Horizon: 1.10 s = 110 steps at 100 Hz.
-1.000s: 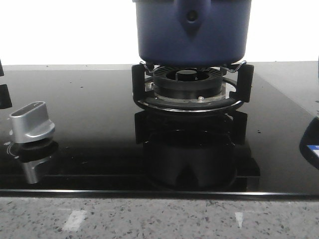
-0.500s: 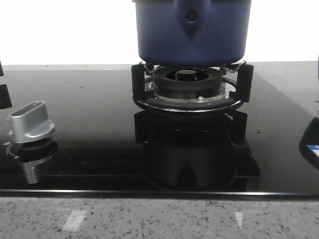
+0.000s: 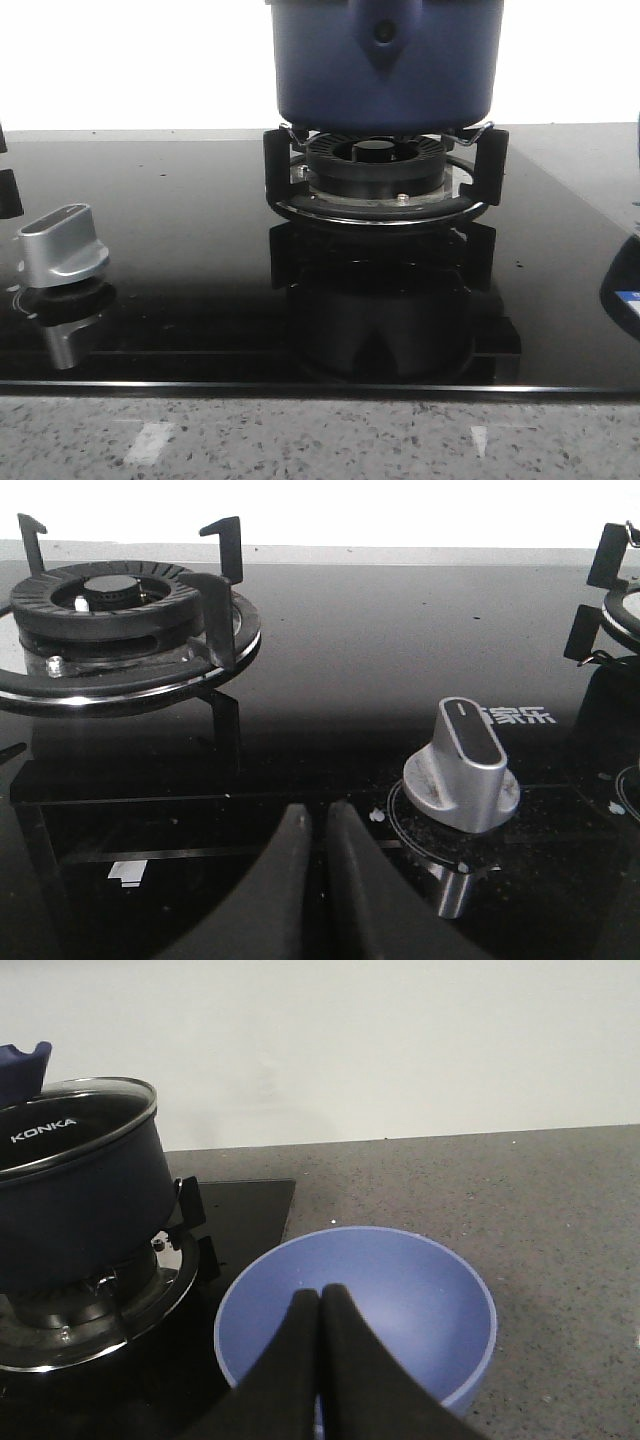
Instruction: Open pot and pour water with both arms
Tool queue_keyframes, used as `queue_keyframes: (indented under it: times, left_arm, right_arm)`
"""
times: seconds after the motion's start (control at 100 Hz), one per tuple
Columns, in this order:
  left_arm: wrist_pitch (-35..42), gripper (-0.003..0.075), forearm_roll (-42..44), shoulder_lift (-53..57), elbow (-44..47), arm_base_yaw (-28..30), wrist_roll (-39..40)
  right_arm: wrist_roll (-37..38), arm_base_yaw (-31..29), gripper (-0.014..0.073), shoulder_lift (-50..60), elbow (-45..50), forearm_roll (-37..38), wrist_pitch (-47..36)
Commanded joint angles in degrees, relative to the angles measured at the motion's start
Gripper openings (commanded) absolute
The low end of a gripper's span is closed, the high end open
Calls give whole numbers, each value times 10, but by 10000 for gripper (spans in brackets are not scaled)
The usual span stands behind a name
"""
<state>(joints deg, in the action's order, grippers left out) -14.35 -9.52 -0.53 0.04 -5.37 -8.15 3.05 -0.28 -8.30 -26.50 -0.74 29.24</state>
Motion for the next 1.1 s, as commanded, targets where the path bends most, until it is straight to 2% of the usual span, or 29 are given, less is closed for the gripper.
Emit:
queue_keyframes:
  times: [0.0, 0.75, 0.96, 1.09]
  left_arm:
    - [41, -20, -8, -5, 18, 2, 7]
    - [41, -20, -8, -5, 18, 2, 7]
    - [41, -20, -8, -5, 18, 2, 7]
    - [41, -20, -8, -5, 18, 2, 7]
  right_arm:
    - [-5, 0, -68, -6, -13, 7, -44]
    - [-5, 0, -68, -6, -13, 7, -44]
    - [-5, 0, -68, -6, -8, 7, -12]
    - [-5, -9, -68, -6, 34, 60, -41]
